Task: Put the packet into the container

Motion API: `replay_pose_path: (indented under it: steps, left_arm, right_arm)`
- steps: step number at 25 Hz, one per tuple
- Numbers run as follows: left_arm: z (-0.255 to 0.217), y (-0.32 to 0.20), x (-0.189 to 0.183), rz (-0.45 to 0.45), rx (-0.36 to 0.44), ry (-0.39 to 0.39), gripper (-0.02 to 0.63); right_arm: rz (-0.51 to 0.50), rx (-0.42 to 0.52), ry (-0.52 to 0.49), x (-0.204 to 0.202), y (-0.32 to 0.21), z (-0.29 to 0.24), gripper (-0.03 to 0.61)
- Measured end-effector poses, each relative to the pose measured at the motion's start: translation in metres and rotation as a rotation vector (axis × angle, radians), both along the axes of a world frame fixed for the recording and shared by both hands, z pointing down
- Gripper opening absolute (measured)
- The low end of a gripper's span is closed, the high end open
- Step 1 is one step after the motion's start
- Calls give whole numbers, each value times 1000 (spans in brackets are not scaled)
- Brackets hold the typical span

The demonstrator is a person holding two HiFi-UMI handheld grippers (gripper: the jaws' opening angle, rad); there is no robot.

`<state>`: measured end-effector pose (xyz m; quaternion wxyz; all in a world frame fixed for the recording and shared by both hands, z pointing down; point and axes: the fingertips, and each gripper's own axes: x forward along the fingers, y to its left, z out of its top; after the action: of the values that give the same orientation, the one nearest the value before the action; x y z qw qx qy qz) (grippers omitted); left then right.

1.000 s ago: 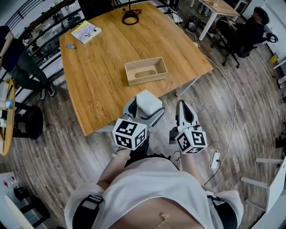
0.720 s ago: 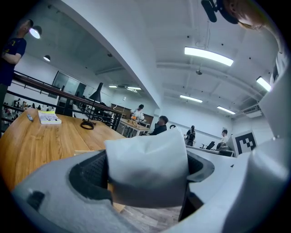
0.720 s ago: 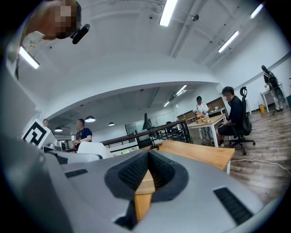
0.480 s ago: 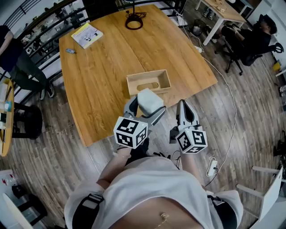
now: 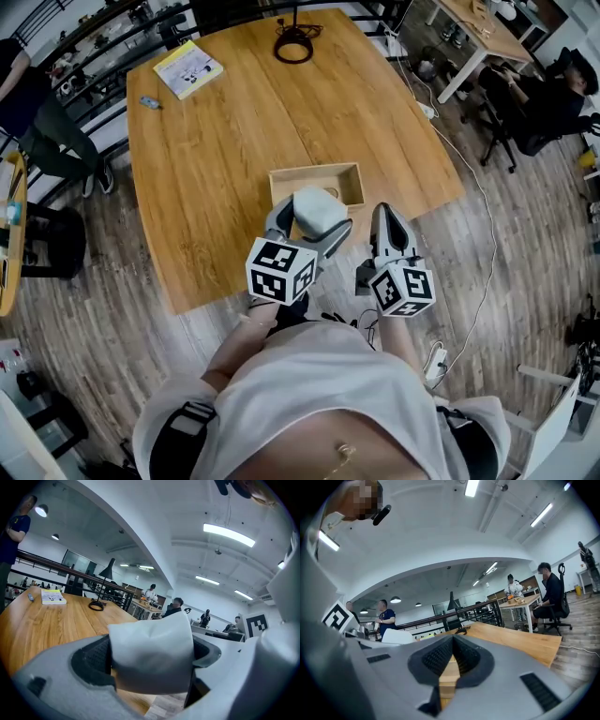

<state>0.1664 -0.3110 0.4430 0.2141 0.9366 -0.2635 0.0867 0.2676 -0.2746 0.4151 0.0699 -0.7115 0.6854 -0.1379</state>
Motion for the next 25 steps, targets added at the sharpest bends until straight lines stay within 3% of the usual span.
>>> replay_pose_path:
  steps: [6, 14, 25]
  left_arm:
    - [13, -30, 5, -25, -28, -51, 471]
    - [20, -55, 12, -26, 12, -151, 471]
    - [51, -73, 11, -214, -161, -254, 469]
  right_arm:
    - [-13, 1, -7, 7, -30, 3, 11]
    - [-37, -10, -23, 20, -49, 6, 12]
    - [-139, -36, -16, 26, -72, 5, 12]
